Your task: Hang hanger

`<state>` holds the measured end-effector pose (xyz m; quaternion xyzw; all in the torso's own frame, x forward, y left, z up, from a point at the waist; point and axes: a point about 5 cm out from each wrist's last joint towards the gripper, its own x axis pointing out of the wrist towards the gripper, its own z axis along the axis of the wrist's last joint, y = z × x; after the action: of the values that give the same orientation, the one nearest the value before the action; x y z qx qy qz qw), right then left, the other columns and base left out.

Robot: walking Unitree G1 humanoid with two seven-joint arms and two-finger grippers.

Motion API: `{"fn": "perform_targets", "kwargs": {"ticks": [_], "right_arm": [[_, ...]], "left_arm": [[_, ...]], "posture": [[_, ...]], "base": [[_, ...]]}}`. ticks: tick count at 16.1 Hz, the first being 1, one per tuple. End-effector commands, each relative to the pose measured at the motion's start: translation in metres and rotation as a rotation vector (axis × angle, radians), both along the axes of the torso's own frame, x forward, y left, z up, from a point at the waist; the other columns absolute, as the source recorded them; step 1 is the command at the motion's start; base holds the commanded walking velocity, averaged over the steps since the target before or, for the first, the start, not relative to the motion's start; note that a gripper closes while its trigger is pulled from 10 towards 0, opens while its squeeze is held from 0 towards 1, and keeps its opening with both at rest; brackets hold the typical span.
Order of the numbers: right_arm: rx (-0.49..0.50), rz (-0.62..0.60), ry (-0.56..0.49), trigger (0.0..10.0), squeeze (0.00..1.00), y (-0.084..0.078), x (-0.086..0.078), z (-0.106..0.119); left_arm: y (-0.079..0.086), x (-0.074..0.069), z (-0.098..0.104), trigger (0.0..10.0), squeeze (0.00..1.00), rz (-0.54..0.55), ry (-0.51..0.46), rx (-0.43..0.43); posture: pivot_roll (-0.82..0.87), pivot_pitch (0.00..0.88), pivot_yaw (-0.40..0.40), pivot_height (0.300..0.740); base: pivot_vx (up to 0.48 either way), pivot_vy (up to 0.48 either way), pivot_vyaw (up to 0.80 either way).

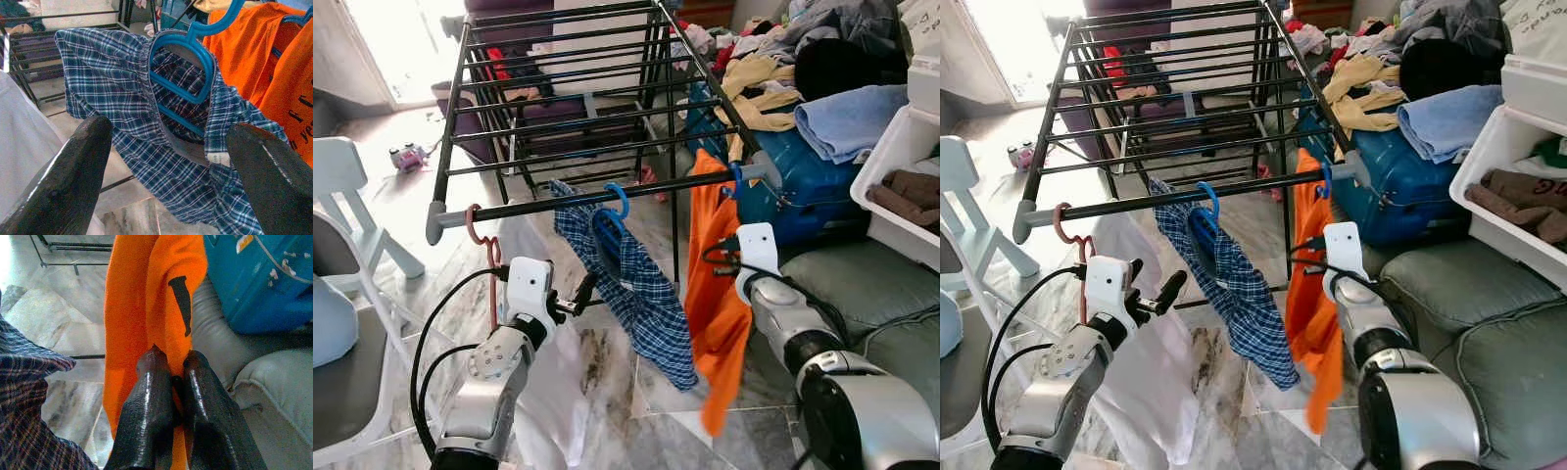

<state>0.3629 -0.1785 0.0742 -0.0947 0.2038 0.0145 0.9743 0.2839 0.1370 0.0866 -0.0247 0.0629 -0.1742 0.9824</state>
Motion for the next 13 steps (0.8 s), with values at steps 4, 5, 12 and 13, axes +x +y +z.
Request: {"fn": "perform_targets", "kwargs": {"ticks": [4, 5, 12, 13], "right_arm": [[-0.048, 0.059, 0.001, 10.0, 0.00, -0.008, -0.007, -0.007], [-0.049, 0.076, 0.010, 10.0, 0.00, -0.010, -0.009, -0.009], [-0.102, 0.115, -0.016, 10.0, 1.00, -0.016, -0.003, 0.002], [-0.086, 0.112, -0.025, 10.0, 0.91, -0.014, 0.000, 0.006]], "left_arm": [[-0.004, 0.002, -0.003, 10.0, 0.00, -0.010, 0.015, 0.017], [-0.005, 0.002, -0.004, 10.0, 0.00, -0.014, 0.016, 0.018], [-0.006, 0.006, -0.004, 10.0, 0.00, -0.013, 0.014, 0.025], [-0.006, 0.005, -0.004, 10.0, 0.00, -0.014, 0.014, 0.027]], "posture": [[-0.07, 0.000, 0.034, 0.740], [-0.07, 0.000, 0.035, 0.740], [-0.07, 0.000, 0.034, 0.740], [-0.07, 0.000, 0.035, 0.740]], "base": [[0.000, 0.000, 0.00], [0.000, 0.000, 0.00], [0.000, 0.000, 0.00], [0.000, 0.000, 0.00]]}}
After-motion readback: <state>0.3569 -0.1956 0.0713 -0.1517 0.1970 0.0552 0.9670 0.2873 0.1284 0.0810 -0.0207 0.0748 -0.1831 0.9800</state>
